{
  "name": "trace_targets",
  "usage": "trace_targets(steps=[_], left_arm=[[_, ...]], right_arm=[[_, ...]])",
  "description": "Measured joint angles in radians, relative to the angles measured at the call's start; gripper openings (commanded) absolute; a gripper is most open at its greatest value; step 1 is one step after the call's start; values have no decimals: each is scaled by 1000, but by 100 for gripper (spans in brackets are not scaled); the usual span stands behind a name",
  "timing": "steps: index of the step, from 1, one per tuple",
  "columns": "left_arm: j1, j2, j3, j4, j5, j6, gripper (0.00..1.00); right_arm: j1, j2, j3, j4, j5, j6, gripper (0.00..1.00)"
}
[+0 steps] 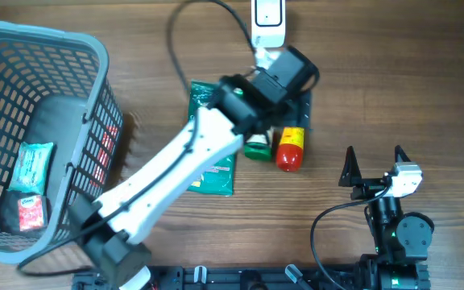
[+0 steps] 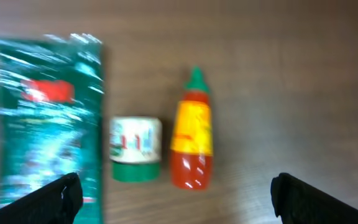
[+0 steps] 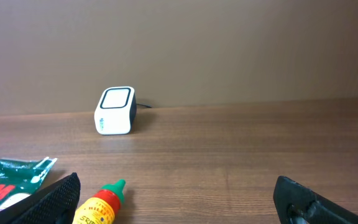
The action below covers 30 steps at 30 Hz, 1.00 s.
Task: Scan the item barcode
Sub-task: 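Carry the sauce bottle out and set it right of the jar, then move the left gripper back into the basket toward the wipes pack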
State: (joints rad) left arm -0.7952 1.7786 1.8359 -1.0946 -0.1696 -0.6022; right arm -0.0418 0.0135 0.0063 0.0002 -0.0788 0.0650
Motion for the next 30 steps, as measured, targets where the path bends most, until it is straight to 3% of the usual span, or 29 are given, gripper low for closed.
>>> trace_targets(steps=[4,9,18,21,25,30], left_arm=[[102,-69,64,-51,-81,3,100],[371,-213,121,-85,-134,-22,100],[938,-339,126,-348,-151,-279,100],[1065,-335,68,-373,-122,-334,96],[1172,-331,-100,-336,-93,-367,82],[1202,-312,-324,-196,-111,-360,85]], right_arm=[[0,0,0,0,0,0,100],[0,0,0,0,0,0,100],[0,0,0,0,0,0,100],[0,0,0,0,0,0,100],[0,0,0,0,0,0,100],[0,0,0,0,0,0,100]])
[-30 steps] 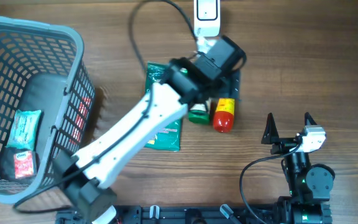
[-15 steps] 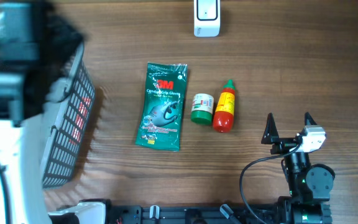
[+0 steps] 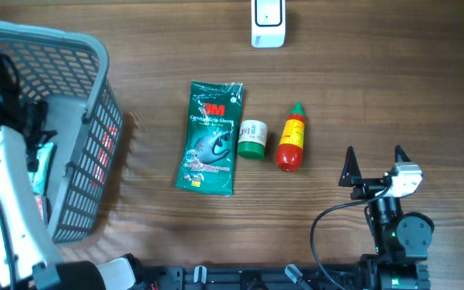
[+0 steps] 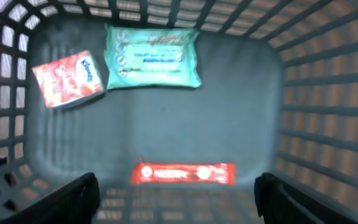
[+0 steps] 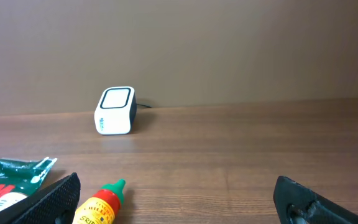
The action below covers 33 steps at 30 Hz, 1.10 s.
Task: Scan the item barcode
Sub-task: 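Move the left gripper back into the basket toward the wipes pack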
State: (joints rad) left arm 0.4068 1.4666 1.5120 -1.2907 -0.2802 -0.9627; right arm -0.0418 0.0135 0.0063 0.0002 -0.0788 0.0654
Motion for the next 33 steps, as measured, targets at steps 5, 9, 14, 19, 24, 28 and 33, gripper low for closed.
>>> trace_targets(steps=[5,9,14,19,24,28,33], left_arm=[[0,31,-156,183,-24,69,89],[0,100,-179,274,-59,121,89],[0,204,-179,346,-82,150,88],[0,298,-179,374,-131,158,89],[1,371,-180,380,-203,164,89],[12,395,-180,389,-225,165,88],[59,419,-180,410,-232,165,83]], right_arm=[[0,0,0,0,0,0,100],[0,0,0,0,0,0,100],[0,0,0,0,0,0,100],[0,0,0,0,0,0,100],[0,0,0,0,0,0,100],[0,0,0,0,0,0,100],[0,0,0,0,0,0,100]])
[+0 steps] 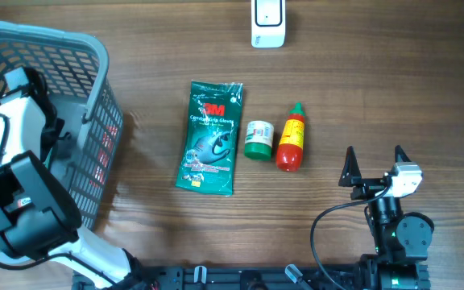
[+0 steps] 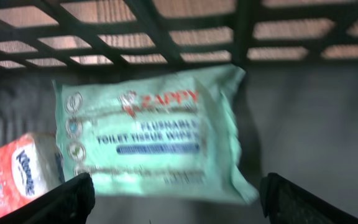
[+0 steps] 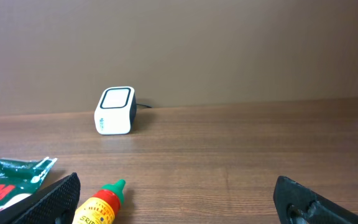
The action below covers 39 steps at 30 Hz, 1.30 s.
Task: Scan the item barcode
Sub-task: 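Move the left gripper back into the basket toward the wipes pack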
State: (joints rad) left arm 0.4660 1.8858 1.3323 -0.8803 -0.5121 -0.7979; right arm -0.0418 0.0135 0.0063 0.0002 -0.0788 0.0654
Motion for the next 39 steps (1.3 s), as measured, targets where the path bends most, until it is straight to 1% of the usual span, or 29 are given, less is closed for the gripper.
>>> trace_targets(steps=[2,4,6,7,8,9,11,12,13,20,24,28,33,39], left_arm=[[16,14,0,15,1,-1,78],[29,29,0,34,7,0,70],[35,45,0,42,19,-3,53],[37,57,0,47,32,-7,47],[36,67,0,47,34,-3,45],[35,72,2,45,34,-2,40],[34,74,9,44,39,6,26],[34,74,9,45,41,0,18],[34,74,9,45,42,5,5],[31,69,-6,62,33,-41,4],[30,52,-11,16,34,-51,4],[19,15,-21,-34,74,-54,4],[-23,-105,-31,-55,122,-57,4],[-67,-272,-31,-55,145,-60,4]], right_arm=[[0,0,0,0,0,0,100],[0,0,0,0,0,0,100],[0,0,0,0,0,0,100],[0,0,0,0,0,0,100],[0,0,0,0,0,0,100],[0,0,0,0,0,0,100],[0,0,0,0,0,0,100],[0,0,0,0,0,0,100],[0,0,0,0,0,0,100],[0,0,0,0,0,0,100],[0,0,0,0,0,0,100],[0,0,0,0,0,0,100],[0,0,0,0,0,0,100],[0,0,0,0,0,0,100]])
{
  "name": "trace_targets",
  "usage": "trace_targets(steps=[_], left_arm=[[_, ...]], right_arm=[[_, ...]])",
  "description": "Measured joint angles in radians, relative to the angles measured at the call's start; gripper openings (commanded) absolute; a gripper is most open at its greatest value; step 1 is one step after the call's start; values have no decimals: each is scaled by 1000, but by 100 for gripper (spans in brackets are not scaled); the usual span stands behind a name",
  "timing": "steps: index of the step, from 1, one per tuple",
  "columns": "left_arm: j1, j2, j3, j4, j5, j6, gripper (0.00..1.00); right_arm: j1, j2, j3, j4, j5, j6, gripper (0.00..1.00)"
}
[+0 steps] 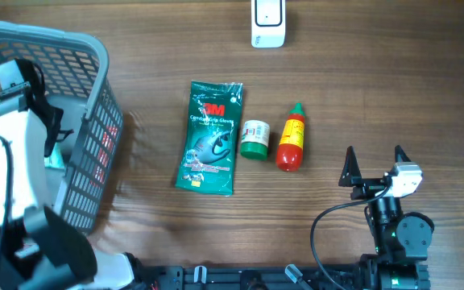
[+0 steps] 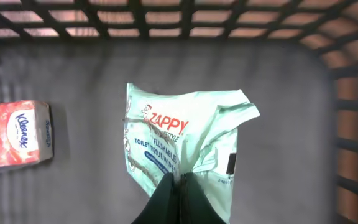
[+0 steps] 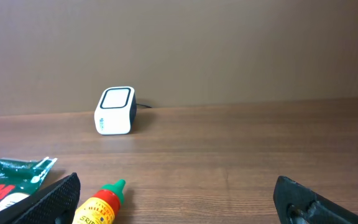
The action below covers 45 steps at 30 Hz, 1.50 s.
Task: Scan the item barcode
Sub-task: 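Move the left gripper back into the basket toward the wipes pack, then grasp the light green Zappy wipes pack with the left gripper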
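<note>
Inside the grey basket (image 1: 95, 48), my left gripper (image 2: 180, 180) is shut on a mint-green Zappy wipes pack (image 2: 185, 149), pinching its crumpled lower middle; a barcode shows on the pack's right side. The pack hangs over the basket's dark floor. In the overhead view the left arm (image 1: 14, 153) covers most of the pack. The white barcode scanner (image 1: 267, 22) stands at the table's far edge, also in the right wrist view as the scanner (image 3: 115, 111). My right gripper (image 3: 176, 199) stands open near the front right of the table, nothing between its fingers.
A red Kleenex pack (image 2: 14, 135) lies on the basket floor to the left. On the table lie a green 3M pouch (image 1: 210, 137), a small green-capped jar (image 1: 254, 138) and a red sauce bottle (image 1: 291, 138). Basket walls (image 2: 347, 124) close in around the left gripper.
My left gripper was open over the wipes pack lying flat in the basket; now it is shut on the pack, which is crumpled and lifted off the floor. The right arm is unmoved.
My left gripper was first open over the table near the jar and sauce bottle. Then it was above the basket, looking down at the wipes, Kleenex and a Nestle bar. Then it was close over the wipes pack, and now it grips the pack.
</note>
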State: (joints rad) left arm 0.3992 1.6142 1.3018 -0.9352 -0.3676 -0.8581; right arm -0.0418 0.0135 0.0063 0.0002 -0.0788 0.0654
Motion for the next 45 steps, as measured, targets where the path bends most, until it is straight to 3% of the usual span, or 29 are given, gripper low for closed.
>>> trace_targets(steps=[20,31,45], left_arm=[[-67,-437,19,-4,61,10,4],[-358,-548,199,1,76,27,4],[-857,-443,206,48,82,31,4]], right_arm=[[0,0,0,0,0,0,100],[0,0,0,0,0,0,100],[0,0,0,0,0,0,100]])
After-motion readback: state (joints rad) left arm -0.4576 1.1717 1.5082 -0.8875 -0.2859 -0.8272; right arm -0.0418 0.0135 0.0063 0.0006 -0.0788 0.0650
